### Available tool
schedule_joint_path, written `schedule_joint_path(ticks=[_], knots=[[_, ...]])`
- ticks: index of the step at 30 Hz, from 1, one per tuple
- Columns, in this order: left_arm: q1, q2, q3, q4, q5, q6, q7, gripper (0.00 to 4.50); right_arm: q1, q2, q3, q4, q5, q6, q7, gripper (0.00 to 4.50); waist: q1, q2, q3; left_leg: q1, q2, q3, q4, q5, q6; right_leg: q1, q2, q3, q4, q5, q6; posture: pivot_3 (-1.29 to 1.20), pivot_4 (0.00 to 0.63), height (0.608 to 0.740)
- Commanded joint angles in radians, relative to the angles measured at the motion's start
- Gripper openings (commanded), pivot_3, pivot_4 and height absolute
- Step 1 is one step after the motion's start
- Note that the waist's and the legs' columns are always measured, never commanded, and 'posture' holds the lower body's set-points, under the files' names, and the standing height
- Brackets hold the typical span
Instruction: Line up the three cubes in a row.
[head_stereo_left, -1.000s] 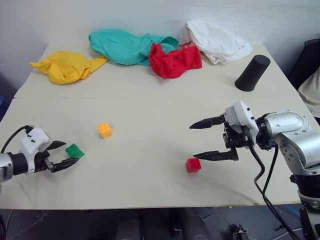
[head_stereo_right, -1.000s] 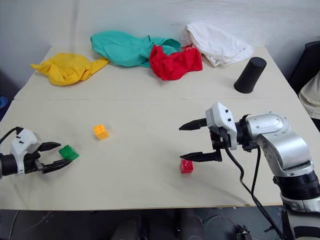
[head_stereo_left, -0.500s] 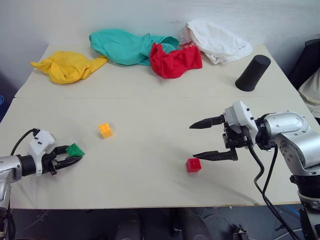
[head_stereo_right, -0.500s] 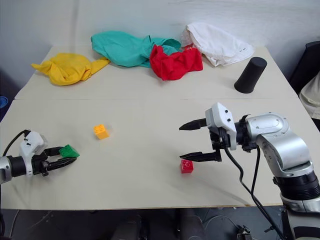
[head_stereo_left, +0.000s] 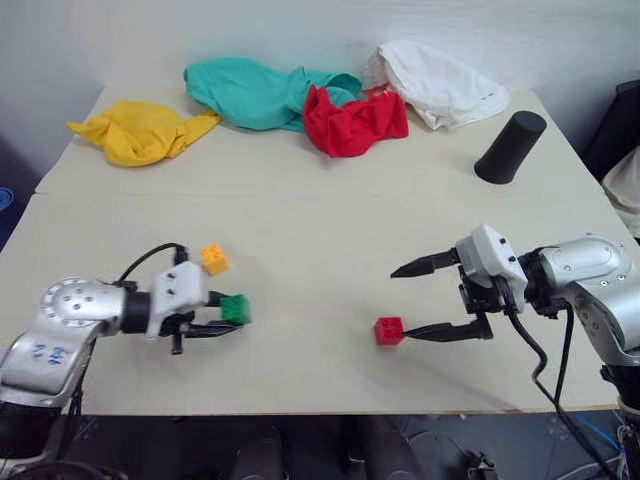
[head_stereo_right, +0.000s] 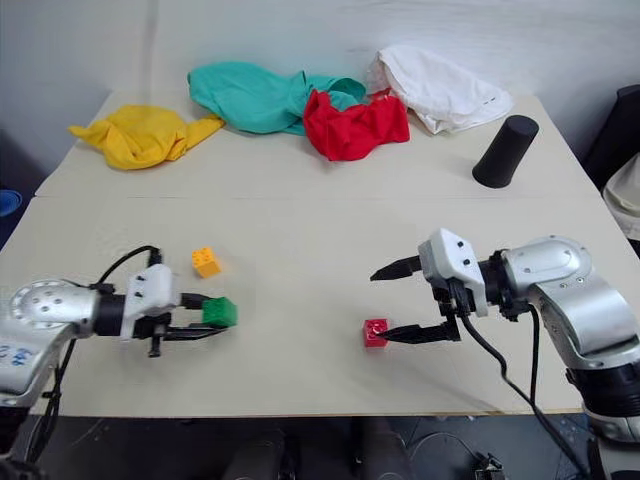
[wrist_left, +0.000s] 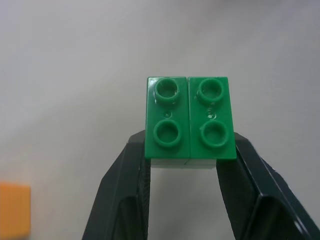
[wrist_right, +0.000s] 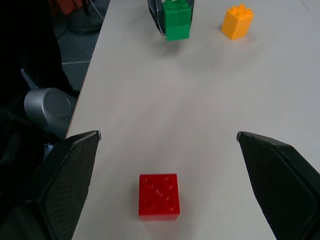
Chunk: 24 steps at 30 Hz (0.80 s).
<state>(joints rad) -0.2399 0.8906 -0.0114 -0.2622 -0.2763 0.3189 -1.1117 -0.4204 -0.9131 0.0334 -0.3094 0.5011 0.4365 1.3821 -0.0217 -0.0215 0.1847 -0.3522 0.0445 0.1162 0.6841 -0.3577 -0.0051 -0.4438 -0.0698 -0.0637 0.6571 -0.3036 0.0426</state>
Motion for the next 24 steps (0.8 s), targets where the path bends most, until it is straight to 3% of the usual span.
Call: schedule_joint_path(ticks=[1,8,24], knots=[[-0.097,-0.074,-0.114,-0.031,0.013,0.044,0.010,1.49,0.005,-0.009,-0.031,-0.037,0.018,0.001,-0.020,4.50,-0.001,0.000,0.000,0.000,0.000,0.000,0.000,0.000,0.000,0.000,0.000,0.000,0.000,0.000,0.000,0.00,0.150,0.740],[-0.169,-0.148,-0.261,-0.047,0.033,0.094,-0.025,1.49,0.096,-0.037,-0.074,-0.108,0.028,0.024,-0.069,4.50,-0.003,0.000,0.000,0.000,0.002,0.001,0.001,0.001,-0.002,0.000,0.004,0.002,0.000,0.000,0.000,0.00,0.150,0.740],[-0.172,-0.150,-0.322,0.002,0.107,0.117,-0.019,1.49,0.162,-0.061,-0.106,-0.183,0.076,0.073,-0.121,4.50,0.001,0.000,0.000,0.000,0.002,0.001,0.002,0.001,-0.002,0.000,0.005,0.003,0.000,0.000,0.000,0.00,0.150,0.740]])
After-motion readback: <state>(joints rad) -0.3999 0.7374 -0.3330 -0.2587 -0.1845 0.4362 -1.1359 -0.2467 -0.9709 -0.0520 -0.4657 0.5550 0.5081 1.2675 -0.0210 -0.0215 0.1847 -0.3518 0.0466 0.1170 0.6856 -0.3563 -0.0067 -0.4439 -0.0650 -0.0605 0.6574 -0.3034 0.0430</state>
